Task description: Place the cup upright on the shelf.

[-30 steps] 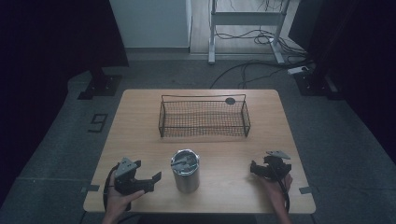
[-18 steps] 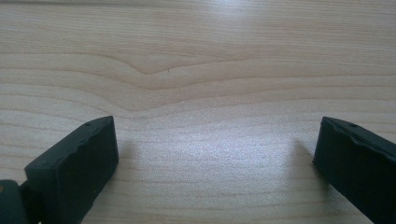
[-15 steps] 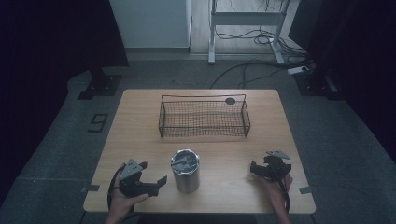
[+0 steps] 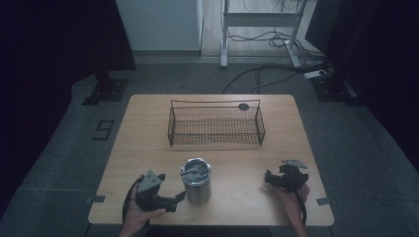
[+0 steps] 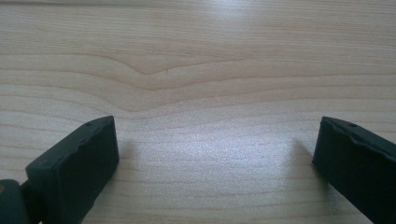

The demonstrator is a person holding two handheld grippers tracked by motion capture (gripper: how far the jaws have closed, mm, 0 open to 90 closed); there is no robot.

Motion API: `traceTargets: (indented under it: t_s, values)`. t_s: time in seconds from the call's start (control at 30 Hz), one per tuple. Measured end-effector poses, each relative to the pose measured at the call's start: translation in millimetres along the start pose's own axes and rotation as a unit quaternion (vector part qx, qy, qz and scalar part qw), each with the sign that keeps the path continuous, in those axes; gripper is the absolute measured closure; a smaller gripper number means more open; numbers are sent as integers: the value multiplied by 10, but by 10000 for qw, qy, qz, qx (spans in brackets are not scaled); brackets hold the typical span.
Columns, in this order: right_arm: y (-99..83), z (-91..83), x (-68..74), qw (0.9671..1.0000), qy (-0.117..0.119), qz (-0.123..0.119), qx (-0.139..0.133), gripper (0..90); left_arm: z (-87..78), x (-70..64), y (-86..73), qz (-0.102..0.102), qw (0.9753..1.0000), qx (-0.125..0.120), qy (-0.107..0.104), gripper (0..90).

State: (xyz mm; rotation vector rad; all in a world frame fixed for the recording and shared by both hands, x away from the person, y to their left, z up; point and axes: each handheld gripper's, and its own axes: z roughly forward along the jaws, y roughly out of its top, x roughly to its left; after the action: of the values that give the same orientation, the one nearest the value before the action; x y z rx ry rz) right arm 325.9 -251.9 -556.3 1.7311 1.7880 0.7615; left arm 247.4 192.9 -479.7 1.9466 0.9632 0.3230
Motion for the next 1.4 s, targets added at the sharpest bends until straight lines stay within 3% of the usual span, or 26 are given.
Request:
traceTargets:
  t_s: [0.37, 1.03, 1.4]
  values:
    - [0, 0, 0, 10000, -4, 3, -3, 0, 103, -110, 36, 179, 9997, 53, -162, 0]
    - [0, 1, -2, 10000, -18, 14, -7, 0, 306, -207, 156, 297, 9989, 91, -349, 0]
    - [0, 1, -2, 10000, -19, 14, -6, 0, 480, -269, 238, 291, 9989, 122, -336, 0]
